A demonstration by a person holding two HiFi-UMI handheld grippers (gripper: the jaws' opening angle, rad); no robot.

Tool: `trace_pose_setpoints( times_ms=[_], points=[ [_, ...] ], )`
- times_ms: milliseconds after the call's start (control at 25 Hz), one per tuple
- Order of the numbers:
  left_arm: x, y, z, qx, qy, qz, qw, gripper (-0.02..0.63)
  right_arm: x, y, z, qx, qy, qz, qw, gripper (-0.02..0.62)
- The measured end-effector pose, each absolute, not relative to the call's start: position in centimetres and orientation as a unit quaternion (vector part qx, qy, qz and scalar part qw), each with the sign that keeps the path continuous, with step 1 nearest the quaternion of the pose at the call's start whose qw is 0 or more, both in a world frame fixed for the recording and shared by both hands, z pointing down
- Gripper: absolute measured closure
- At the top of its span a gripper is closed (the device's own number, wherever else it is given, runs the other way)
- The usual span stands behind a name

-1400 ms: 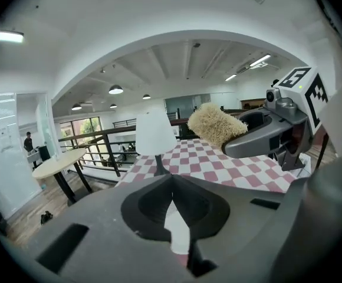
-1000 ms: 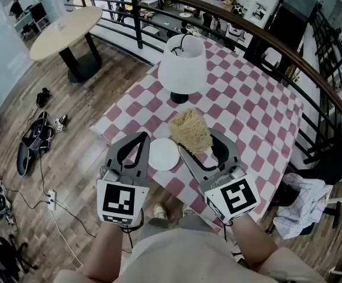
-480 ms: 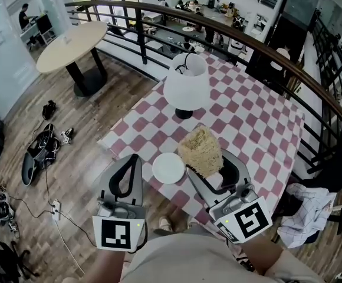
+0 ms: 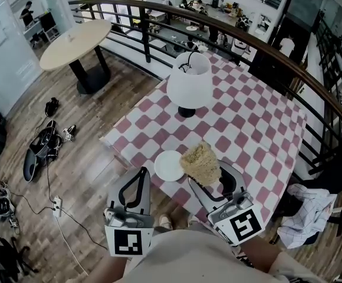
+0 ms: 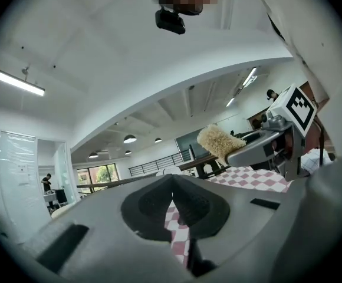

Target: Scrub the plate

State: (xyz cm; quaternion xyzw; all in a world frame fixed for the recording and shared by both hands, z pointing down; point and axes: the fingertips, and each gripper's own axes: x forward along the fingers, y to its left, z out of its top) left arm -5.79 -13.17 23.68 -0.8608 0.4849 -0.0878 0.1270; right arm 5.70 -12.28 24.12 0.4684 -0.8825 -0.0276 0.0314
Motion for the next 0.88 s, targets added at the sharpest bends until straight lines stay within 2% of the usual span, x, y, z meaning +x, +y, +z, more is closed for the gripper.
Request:
trace_pose_setpoints(
  times_ms=[160,320,560,880],
  points=[
    [-5.1,-13.2,24.1,-0.864,0.467,-0.118,0.146,0.592,5.6,-12.3,24.4,0.469,-0.882,-0.031,0.035,0.356],
    [-4.6,-12.8,24.4,-0.869,0.463,-0.115,0.128,0.592,6.0,-12.3,24.6,0.472,-0.881,-0.021,0.037,0.356],
    [-4.0,-12.4,23.9,-0.876,0.448,-0.115,0.139,0.592,6.3,-11.8,24.3,0.478,-0.877,-0.019,0.041,0.356],
    [-4.5,-12.2,24.3,-0.878,0.451,-0.116,0.11,0.592,5.4,-11.3,23.9,0.474,-0.88,-0.023,0.039,0.356]
  ],
)
